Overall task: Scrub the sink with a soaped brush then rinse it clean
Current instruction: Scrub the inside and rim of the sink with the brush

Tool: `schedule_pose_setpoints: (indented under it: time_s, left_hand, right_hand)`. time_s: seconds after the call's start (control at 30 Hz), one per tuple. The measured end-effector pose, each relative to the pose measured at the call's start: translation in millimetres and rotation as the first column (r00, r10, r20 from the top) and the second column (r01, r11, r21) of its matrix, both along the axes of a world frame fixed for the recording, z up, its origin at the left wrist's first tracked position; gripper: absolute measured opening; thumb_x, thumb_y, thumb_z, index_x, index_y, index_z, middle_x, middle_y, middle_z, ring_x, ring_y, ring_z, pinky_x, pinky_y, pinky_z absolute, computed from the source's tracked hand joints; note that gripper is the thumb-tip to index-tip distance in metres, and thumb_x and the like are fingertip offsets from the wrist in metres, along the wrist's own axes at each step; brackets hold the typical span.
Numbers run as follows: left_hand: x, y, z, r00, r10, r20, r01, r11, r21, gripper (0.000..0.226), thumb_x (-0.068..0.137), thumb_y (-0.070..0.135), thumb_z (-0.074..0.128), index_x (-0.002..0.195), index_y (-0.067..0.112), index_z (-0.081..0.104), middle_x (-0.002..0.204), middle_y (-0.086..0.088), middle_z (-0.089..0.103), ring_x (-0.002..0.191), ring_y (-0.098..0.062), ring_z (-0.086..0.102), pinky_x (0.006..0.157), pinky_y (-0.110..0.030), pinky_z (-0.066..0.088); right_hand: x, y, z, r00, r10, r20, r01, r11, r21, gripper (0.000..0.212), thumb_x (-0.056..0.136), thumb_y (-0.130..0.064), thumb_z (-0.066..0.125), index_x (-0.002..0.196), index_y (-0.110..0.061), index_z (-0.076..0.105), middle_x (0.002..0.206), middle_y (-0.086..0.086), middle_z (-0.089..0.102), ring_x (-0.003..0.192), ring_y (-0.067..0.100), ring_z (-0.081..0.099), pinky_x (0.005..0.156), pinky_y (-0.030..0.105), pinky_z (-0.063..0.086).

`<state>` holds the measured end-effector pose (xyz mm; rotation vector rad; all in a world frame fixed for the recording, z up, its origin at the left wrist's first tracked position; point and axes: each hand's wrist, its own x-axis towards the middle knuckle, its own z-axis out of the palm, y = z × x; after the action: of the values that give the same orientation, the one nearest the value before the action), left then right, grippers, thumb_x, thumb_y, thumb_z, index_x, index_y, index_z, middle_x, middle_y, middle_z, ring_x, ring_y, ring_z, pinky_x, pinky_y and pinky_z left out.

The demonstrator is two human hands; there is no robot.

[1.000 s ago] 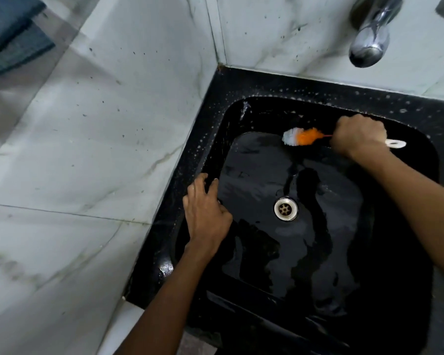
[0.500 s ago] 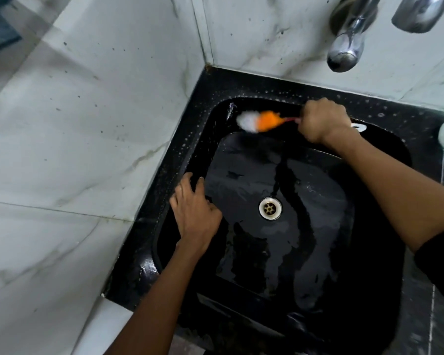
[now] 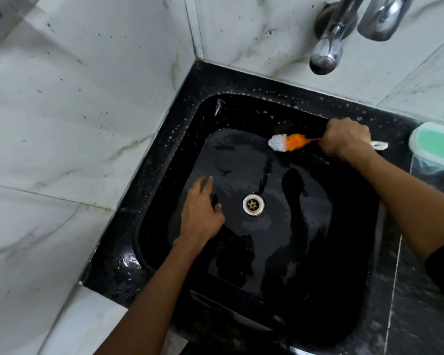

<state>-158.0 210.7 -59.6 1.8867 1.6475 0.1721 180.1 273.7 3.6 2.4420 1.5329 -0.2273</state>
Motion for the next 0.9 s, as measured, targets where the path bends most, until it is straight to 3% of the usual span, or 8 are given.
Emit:
schedule_pose_setpoints:
  time_s: [0.07,0.13,0.2,0.3,0.4,0.57,0.7,0.9]
  left_hand:
    - [3,-13,-5,0.993,-0.047,0.107,0.065,0.983,-0.171,0.067,0.083,0.024,0.071,0.146,0.022,0.047,0.147,-0.003,0.049,0.131,-0.023,0.051,0.11,-0.041,0.043]
    - [12,-36,-3,0.975,-0.105,0.193,0.166,0.927,-0.336,0.055,0.081,0.027,0.075,0.134,0.032,0.061,0.125,0.003,0.066,0.106,-0.016,0.066,0.099,-0.036,0.052]
    - [27,-68,-1,0.95,-0.186,0.25,0.282,0.857,-0.432,0.044,0.081,0.026,0.079,0.124,0.028,0.07,0.106,0.004,0.071,0.086,-0.014,0.068,0.091,-0.031,0.055]
    - [50,-112,1,0.904,-0.251,0.347,0.409,0.745,-0.527,0.04,0.079,0.028,0.082,0.118,0.024,0.073,0.099,0.004,0.072,0.077,-0.006,0.062,0.085,-0.025,0.055]
    - [65,-139,-3,0.878,-0.286,0.384,0.465,0.702,-0.54,0.042,0.078,0.029,0.082,0.118,0.025,0.073,0.098,0.007,0.07,0.077,-0.002,0.061,0.079,-0.017,0.051]
    - [75,-161,-8,0.868,-0.321,0.378,0.487,0.694,-0.53,0.049,0.075,0.027,0.084,0.122,0.026,0.07,0.1,0.007,0.069,0.077,-0.003,0.06,0.079,-0.017,0.05]
    - [78,-172,-11,0.875,-0.305,0.377,0.475,0.693,-0.543,0.054,0.074,0.025,0.086,0.125,0.026,0.068,0.107,0.004,0.07,0.079,-0.002,0.059,0.08,-0.014,0.048]
    - [76,-175,-18,0.897,-0.239,0.371,0.416,0.741,-0.527,0.052,0.075,0.021,0.086,0.124,0.022,0.069,0.106,0.002,0.07,0.074,-0.002,0.059,0.077,-0.013,0.048]
  right_hand:
    - [7,1,13,0.993,0.106,0.042,-0.109,0.991,0.072,0.032,0.085,-0.029,0.056,0.107,-0.007,0.065,0.102,0.024,0.064,0.093,0.041,0.063,0.079,0.042,0.048]
    - [14,5,25,0.987,0.147,0.057,-0.153,0.979,0.133,0.031,0.085,-0.031,0.057,0.103,-0.007,0.065,0.098,0.025,0.063,0.089,0.043,0.062,0.075,0.041,0.047]
    - [17,5,29,0.987,0.121,0.103,-0.129,0.989,0.076,0.032,0.087,-0.027,0.054,0.111,-0.007,0.063,0.107,0.024,0.062,0.098,0.042,0.062,0.081,0.041,0.048]
    - [8,0,32,0.98,0.139,0.14,-0.142,0.99,0.012,0.032,0.089,-0.021,0.05,0.116,-0.01,0.063,0.115,0.019,0.063,0.106,0.038,0.062,0.085,0.041,0.049]
    - [2,2,37,0.984,0.164,0.065,-0.171,0.977,0.124,0.032,0.086,-0.026,0.055,0.11,-0.006,0.063,0.108,0.024,0.062,0.099,0.042,0.061,0.082,0.042,0.048]
    - [7,-9,38,0.983,0.157,0.099,-0.155,0.988,-0.021,0.031,0.089,-0.02,0.05,0.115,-0.009,0.064,0.116,0.019,0.062,0.105,0.04,0.061,0.085,0.042,0.049]
    - [2,-6,45,0.982,0.191,-0.015,-0.186,0.971,0.15,0.029,0.086,-0.027,0.057,0.106,-0.007,0.065,0.104,0.025,0.062,0.094,0.043,0.061,0.079,0.041,0.048]
    - [-2,-23,39,0.994,0.105,0.02,-0.106,0.993,0.051,0.032,0.087,-0.018,0.053,0.115,-0.007,0.062,0.113,0.019,0.062,0.102,0.039,0.062,0.084,0.041,0.049]
